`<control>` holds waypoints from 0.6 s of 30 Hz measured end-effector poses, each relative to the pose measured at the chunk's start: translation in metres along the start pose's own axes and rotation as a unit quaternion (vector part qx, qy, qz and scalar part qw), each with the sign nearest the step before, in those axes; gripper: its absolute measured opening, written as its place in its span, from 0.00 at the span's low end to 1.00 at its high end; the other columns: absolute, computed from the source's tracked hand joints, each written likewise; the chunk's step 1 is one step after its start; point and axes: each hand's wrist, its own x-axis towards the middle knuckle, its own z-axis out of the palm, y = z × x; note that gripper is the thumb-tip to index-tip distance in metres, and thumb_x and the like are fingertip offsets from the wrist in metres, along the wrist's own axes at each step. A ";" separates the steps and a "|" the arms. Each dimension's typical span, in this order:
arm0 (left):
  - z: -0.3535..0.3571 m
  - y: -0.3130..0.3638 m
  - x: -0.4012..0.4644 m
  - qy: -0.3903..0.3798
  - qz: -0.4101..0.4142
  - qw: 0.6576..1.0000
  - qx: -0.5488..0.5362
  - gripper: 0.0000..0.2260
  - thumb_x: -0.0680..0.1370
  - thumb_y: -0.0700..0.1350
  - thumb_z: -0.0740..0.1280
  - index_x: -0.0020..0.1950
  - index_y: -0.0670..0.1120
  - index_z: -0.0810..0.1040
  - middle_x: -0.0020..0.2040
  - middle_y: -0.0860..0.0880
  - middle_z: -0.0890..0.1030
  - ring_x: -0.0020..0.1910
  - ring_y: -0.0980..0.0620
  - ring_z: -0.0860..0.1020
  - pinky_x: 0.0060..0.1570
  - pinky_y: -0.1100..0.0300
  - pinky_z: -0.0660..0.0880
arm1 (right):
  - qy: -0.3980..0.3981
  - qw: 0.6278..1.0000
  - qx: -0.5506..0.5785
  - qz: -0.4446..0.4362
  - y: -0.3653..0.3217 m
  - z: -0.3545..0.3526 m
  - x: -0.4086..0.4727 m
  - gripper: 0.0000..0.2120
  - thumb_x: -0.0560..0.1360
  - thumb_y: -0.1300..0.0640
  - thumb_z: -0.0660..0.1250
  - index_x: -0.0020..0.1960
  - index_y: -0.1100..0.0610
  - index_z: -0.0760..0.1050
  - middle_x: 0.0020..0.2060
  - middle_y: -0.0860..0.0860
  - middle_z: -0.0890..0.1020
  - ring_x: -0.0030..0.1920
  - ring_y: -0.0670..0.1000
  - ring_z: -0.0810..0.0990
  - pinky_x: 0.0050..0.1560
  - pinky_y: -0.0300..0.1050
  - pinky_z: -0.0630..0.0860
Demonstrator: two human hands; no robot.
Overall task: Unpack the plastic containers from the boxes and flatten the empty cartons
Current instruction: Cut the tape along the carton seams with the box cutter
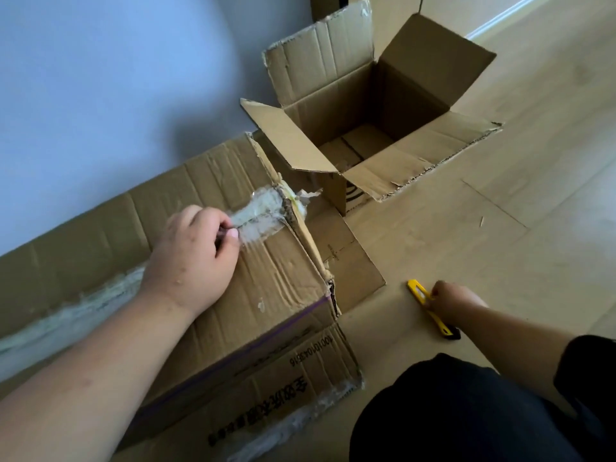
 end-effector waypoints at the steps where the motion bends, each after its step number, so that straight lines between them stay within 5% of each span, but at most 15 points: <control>1: -0.001 -0.002 -0.001 0.005 0.001 1.000 -0.004 0.06 0.78 0.45 0.64 0.51 0.44 0.78 0.47 0.51 0.72 0.53 0.45 0.72 0.53 0.51 0.69 | 0.008 1.000 0.001 -0.005 -0.003 -0.004 -0.004 0.18 0.78 0.45 0.64 0.61 0.55 0.74 0.55 0.54 0.80 0.53 0.55 0.78 0.48 0.44 0.74; 4: -0.002 -0.012 -0.008 0.015 0.001 1.000 -0.012 0.05 0.78 0.45 0.65 0.49 0.45 0.78 0.47 0.50 0.73 0.53 0.44 0.73 0.54 0.51 0.70 | 0.056 0.997 0.031 -0.029 -0.026 -0.026 -0.021 0.16 0.80 0.42 0.61 0.58 0.52 0.76 0.51 0.55 0.81 0.47 0.55 0.75 0.45 0.44 0.72; 8: -0.011 -0.036 -0.025 0.019 -0.026 0.999 -0.020 0.06 0.78 0.47 0.64 0.49 0.46 0.78 0.47 0.49 0.75 0.53 0.45 0.73 0.52 0.50 0.73 | 0.113 0.976 0.080 -0.165 -0.081 -0.072 -0.065 0.16 0.81 0.44 0.60 0.48 0.54 0.79 0.43 0.53 0.83 0.42 0.54 0.78 0.44 0.47 0.75; 13: -0.028 -0.068 -0.055 0.008 -0.061 0.998 0.005 0.11 0.80 0.52 0.60 0.53 0.48 0.77 0.50 0.50 0.75 0.54 0.48 0.73 0.54 0.51 0.73 | 0.228 0.896 0.151 -0.349 -0.150 -0.124 -0.169 0.12 0.80 0.53 0.64 0.39 0.55 0.77 0.29 0.52 0.77 0.32 0.50 0.76 0.30 0.45 0.72; 18: -0.043 -0.102 -0.082 -0.008 -0.087 0.994 0.059 0.14 0.81 0.55 0.55 0.56 0.50 0.76 0.54 0.50 0.75 0.56 0.48 0.73 0.56 0.49 0.73 | 0.210 0.856 0.109 -0.459 -0.231 -0.148 -0.248 0.04 0.79 0.50 0.64 0.49 0.48 0.77 0.42 0.43 0.78 0.42 0.42 0.78 0.38 0.38 0.73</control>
